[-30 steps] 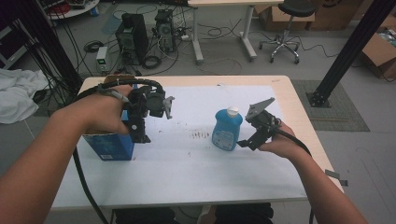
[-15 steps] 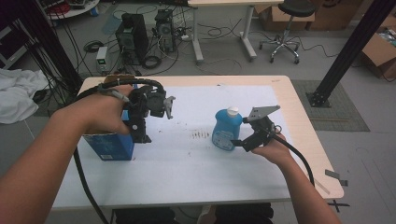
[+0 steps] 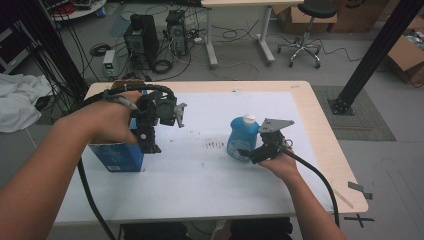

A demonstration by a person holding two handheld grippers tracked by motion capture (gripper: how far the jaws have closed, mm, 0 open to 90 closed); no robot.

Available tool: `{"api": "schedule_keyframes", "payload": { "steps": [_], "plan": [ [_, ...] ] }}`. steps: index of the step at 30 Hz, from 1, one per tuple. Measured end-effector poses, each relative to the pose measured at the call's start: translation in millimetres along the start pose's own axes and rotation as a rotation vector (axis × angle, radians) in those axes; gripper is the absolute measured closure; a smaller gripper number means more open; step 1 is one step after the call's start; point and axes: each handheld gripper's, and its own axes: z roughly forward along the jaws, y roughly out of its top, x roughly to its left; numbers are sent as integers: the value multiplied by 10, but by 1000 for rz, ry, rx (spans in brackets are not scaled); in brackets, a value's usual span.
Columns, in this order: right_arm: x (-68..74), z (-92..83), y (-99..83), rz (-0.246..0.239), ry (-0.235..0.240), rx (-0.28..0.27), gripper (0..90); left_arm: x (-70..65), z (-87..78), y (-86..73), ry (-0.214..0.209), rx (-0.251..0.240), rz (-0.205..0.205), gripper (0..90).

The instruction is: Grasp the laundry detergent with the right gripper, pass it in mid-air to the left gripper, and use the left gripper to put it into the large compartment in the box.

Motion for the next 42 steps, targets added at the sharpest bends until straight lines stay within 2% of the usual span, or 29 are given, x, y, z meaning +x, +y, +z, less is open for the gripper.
{"api": "schedule_keyframes", "payload": {
  "steps": [6,17,29,34,42],
  "plan": [
    [23,90,-76,7,-18,-50,0,-6,-6,1,4,0,-1,1],
    [14,123,-193,26,-1,-107,79,-10,-6,5,8,4,-1,2],
    [19,141,-229,26,2,-131,154,-15,-28,16,16,0,-1,3],
    [23,158,-236,22,18,-125,201,-7,-24,7,19,-2,0,3],
    [17,170,-243,35,10,-122,237,-6,-12,3,19,-4,-1,3]
  ]
}}
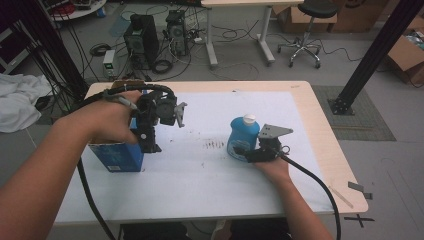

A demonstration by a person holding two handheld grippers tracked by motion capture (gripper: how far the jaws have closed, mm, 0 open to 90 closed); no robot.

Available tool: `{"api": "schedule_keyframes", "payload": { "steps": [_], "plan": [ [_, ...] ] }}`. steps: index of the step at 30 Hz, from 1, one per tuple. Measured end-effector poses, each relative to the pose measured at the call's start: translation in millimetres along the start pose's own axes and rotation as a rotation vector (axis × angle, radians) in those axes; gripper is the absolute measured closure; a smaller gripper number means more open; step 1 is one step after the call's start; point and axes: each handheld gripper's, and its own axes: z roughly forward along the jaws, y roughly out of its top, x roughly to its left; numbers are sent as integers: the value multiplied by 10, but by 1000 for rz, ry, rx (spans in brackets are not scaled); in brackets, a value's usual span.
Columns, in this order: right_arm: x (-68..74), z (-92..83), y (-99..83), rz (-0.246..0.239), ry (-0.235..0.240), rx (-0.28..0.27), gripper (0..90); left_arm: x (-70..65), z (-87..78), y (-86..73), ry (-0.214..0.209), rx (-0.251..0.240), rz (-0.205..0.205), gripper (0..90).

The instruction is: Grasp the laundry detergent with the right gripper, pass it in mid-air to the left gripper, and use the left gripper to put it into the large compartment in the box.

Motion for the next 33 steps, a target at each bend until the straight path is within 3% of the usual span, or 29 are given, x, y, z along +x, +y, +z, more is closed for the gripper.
{"api": "schedule_keyframes", "payload": {
  "steps": [22,33],
  "plan": [
    [-9,16,-7,3,14,-13,331,14,15,-16,0,8,-5,3],
    [-4,23,-14,0,27,-4,422,26,28,-3,-1,8,-2,3]
  ]
}}
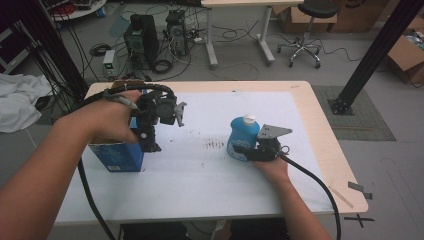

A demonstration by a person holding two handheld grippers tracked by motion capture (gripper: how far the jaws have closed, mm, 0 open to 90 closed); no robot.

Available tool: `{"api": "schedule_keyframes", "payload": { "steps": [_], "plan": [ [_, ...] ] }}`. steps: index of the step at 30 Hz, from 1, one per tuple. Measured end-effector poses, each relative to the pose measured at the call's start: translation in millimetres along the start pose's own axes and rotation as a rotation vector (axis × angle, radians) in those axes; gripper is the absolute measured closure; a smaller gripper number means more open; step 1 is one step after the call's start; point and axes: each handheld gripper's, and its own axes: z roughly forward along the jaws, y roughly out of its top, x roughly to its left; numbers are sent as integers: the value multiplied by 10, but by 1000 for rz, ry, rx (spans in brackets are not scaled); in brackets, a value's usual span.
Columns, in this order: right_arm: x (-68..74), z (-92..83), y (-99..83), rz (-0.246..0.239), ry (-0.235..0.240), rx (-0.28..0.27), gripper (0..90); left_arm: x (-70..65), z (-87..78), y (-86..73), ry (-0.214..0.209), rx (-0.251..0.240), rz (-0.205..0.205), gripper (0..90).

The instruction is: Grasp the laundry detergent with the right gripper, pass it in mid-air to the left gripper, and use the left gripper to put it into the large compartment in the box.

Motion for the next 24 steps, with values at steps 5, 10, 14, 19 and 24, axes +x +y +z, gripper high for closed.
{"api": "schedule_keyframes", "payload": {
  "steps": [5,10,14,19,24],
  "plan": [
    [-8,-10,23,-1,12,18,440,-10,1,23,-3,-3,7,3],
    [-8,-82,74,-2,37,38,447,-15,-10,32,-3,-6,9,3],
    [9,-203,182,-22,67,23,450,-14,-15,53,-6,-7,10,3],
    [101,-355,344,-62,104,3,450,-21,-28,110,-11,-4,22,3],
    [286,-409,482,-111,152,-4,450,-29,-38,191,-14,-5,39,3]
  ]
}}
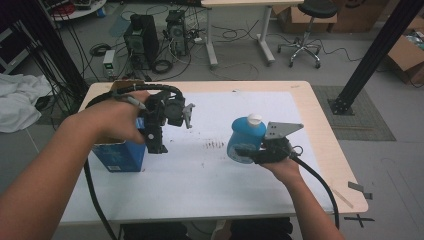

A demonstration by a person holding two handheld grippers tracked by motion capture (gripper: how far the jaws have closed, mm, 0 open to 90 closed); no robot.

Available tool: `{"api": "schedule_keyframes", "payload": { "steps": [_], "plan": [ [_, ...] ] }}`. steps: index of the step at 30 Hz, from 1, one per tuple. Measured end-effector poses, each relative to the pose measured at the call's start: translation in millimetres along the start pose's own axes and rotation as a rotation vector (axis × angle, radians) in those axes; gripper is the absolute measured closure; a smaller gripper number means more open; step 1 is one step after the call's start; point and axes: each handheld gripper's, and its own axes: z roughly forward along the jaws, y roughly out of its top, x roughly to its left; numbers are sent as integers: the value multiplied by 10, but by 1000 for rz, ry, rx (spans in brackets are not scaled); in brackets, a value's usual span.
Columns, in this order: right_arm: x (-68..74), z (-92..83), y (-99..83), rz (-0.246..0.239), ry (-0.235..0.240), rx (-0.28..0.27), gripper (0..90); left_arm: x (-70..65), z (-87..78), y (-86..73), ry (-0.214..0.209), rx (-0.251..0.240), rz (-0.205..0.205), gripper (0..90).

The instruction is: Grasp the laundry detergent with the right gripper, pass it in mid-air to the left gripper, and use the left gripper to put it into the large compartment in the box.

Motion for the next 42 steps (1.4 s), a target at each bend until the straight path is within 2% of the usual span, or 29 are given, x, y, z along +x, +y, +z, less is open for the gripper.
{"api": "schedule_keyframes", "payload": {
  "steps": [8,17,23,31,42],
  "plan": [
    [229,153,152,-56,85,35,449,-30,-3,107,-13,6,17,3],
    [357,453,163,-58,175,66,449,-53,31,159,-30,14,22,3],
    [421,659,155,-58,206,76,449,-60,78,209,-46,8,26,3],
    [496,906,172,-49,229,57,447,-75,155,276,-59,-5,33,3],
    [623,1174,269,-79,242,54,445,-106,265,302,-79,-11,27,1]
  ]
}}
